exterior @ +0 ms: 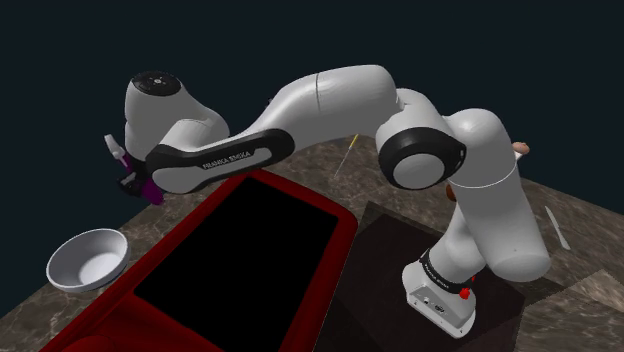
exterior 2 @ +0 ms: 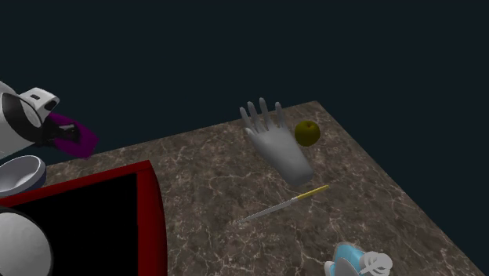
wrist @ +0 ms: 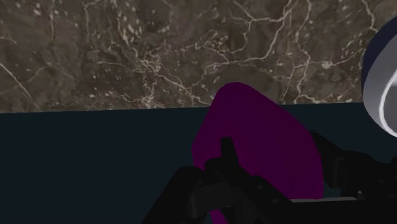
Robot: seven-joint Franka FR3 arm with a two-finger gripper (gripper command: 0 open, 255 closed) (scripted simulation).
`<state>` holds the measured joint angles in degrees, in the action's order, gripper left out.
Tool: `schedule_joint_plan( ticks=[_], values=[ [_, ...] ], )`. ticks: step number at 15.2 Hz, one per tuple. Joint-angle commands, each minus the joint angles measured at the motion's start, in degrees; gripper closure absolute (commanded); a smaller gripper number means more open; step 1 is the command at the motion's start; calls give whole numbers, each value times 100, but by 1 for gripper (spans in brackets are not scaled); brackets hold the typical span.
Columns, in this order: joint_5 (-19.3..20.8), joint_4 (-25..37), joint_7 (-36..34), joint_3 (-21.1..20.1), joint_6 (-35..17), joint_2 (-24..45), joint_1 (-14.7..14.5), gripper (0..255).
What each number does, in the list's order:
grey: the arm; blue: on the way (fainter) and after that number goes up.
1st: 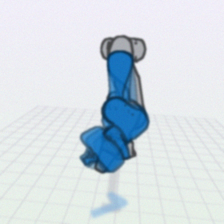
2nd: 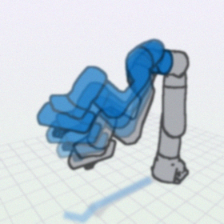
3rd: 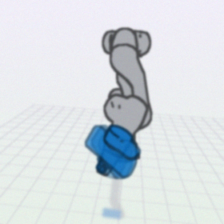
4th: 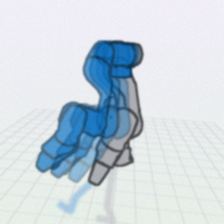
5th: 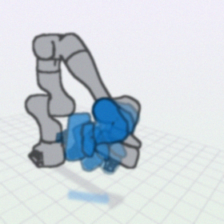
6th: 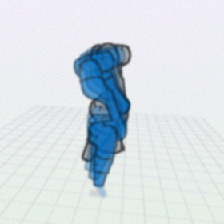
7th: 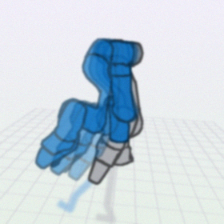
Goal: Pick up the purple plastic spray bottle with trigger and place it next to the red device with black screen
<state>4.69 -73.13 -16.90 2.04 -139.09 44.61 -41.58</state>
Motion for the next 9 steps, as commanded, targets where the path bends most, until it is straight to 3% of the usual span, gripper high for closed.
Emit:
schedule_joint_plan(
  ticks=[1, 9],
  values=[
    [9, -56, -15, 14, -121, 94, 7, 255],
    [12, -69, -21, 14, -166, 127, 7, 255]
  ],
)
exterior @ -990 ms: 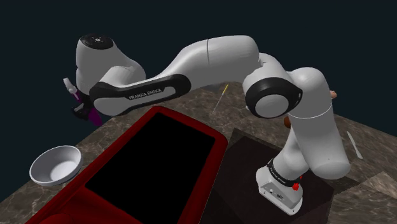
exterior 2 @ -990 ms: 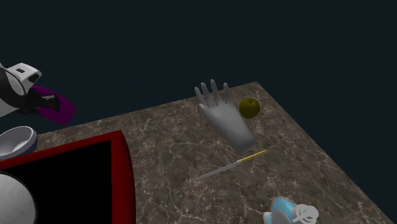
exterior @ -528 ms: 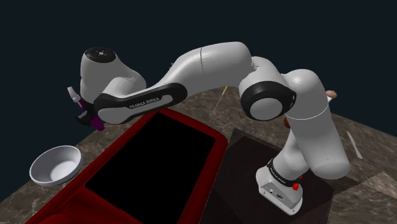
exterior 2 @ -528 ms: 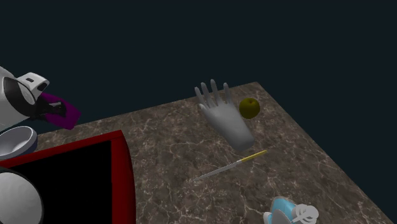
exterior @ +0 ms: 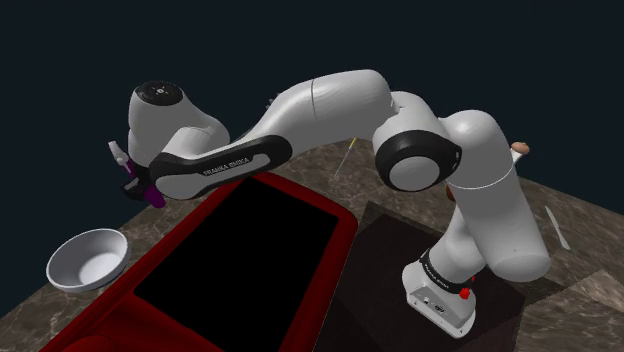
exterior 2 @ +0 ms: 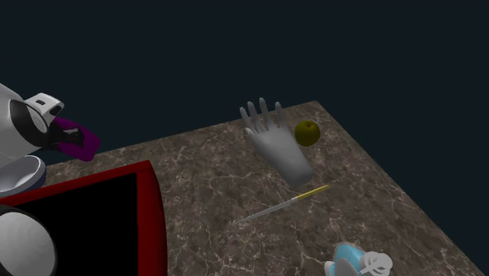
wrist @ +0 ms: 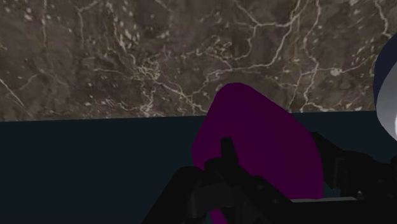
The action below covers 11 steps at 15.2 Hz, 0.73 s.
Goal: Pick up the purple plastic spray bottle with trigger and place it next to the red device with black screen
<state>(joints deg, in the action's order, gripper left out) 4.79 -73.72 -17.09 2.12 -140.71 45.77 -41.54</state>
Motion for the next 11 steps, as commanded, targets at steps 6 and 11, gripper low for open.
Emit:
schedule_joint_plan(
  ticks=[6, 11],
  values=[
    [2, -9, -1, 6, -5, 11, 4, 0],
    [19, -520, -20, 11, 192, -695, -42, 0]
  ],
)
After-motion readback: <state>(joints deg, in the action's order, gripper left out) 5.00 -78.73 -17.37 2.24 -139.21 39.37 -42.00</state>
